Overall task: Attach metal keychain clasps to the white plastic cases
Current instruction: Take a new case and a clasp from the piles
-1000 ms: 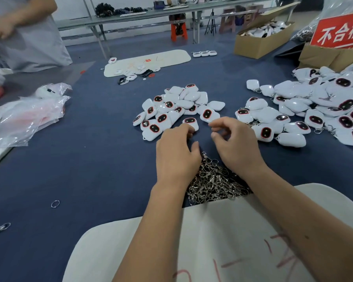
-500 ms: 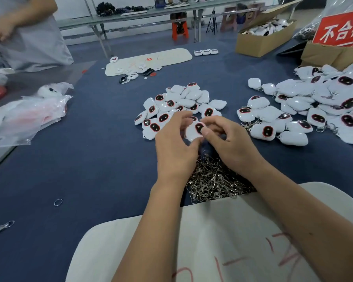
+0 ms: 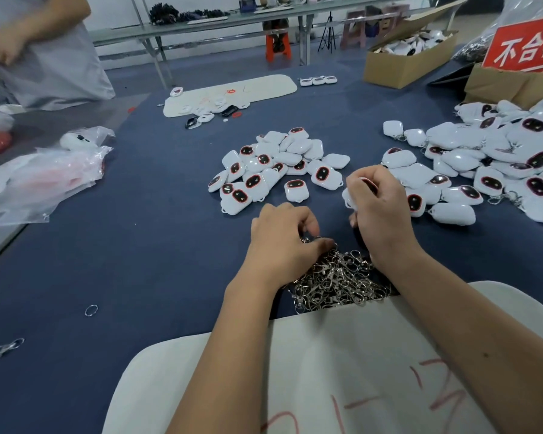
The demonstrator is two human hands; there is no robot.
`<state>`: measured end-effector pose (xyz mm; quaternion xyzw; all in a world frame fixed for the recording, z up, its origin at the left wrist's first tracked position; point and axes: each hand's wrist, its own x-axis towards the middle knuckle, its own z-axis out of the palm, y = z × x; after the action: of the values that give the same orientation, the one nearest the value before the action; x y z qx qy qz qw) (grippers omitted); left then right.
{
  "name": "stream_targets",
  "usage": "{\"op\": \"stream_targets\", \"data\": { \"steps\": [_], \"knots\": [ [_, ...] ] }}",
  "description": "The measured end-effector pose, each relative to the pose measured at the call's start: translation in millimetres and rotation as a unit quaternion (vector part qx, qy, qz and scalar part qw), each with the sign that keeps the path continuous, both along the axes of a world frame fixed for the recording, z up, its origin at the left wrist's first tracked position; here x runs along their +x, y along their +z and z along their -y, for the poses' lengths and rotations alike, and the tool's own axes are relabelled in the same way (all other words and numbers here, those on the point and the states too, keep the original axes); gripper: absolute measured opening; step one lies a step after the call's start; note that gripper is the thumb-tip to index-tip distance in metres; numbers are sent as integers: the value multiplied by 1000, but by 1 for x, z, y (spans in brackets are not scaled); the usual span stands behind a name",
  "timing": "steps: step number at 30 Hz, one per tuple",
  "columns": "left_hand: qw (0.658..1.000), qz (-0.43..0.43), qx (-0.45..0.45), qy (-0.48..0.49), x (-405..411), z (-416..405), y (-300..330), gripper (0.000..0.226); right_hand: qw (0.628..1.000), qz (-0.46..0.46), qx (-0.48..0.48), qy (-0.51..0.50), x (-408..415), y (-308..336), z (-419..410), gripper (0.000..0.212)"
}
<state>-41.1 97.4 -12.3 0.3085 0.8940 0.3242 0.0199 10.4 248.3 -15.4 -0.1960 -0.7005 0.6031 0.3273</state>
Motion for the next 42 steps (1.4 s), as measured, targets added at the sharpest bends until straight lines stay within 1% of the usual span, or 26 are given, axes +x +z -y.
{"op": "stream_targets", "data": {
  "steps": [3, 5, 6, 7, 9, 12, 15, 20, 22, 25, 28, 31, 33, 38, 42],
  "knots": [
    [993, 54, 104, 11, -1, 2, 0, 28, 1000, 3, 24, 9, 1, -2, -2, 23],
    [980, 84, 177, 41, 0, 1, 2, 28, 999, 4, 47, 27, 3, -2, -2, 16],
    [970, 98, 214, 56, 0, 0, 4, 26, 997, 0, 55, 46, 4, -1, -1, 8],
    [959, 113, 250, 68, 0, 0, 5, 24, 996, -4, 64, 66, 4, 0, 0, 8],
    [934, 150, 313, 80, -2, 0, 6, 18, 990, -4, 84, 109, 4, 1, 1, 20],
    [904, 202, 369, 80, -4, 1, 6, 12, 979, -5, 121, 165, 4, 1, 2, 15],
    [897, 220, 377, 74, -4, 1, 5, 8, 973, -3, 157, 171, 5, 1, 2, 11],
    [901, 214, 368, 80, -4, -3, 5, 7, 981, 1, 118, 152, 5, 1, 2, 12],
    [900, 216, 370, 84, -2, -4, 6, 9, 982, 4, 116, 149, 3, 0, 2, 12],
    [878, 253, 398, 74, 0, -7, 7, 12, 981, 8, 135, 140, 2, -2, 2, 11],
    [864, 272, 419, 57, 1, -7, 7, 4, 982, 17, 138, 125, 1, -3, 1, 13],
    [876, 255, 408, 46, 0, -4, 7, 17, 985, 10, 112, 134, 1, -2, 1, 17],
    [882, 243, 401, 56, 0, -3, 8, 22, 986, 9, 104, 129, 1, -1, 0, 18],
    [870, 233, 425, 89, 0, -1, 9, 21, 988, 13, 100, 120, 2, -2, 0, 21],
    [858, 217, 450, 122, -2, 1, 8, 20, 985, 31, 134, 107, 2, -3, 1, 17]
  ]
}}
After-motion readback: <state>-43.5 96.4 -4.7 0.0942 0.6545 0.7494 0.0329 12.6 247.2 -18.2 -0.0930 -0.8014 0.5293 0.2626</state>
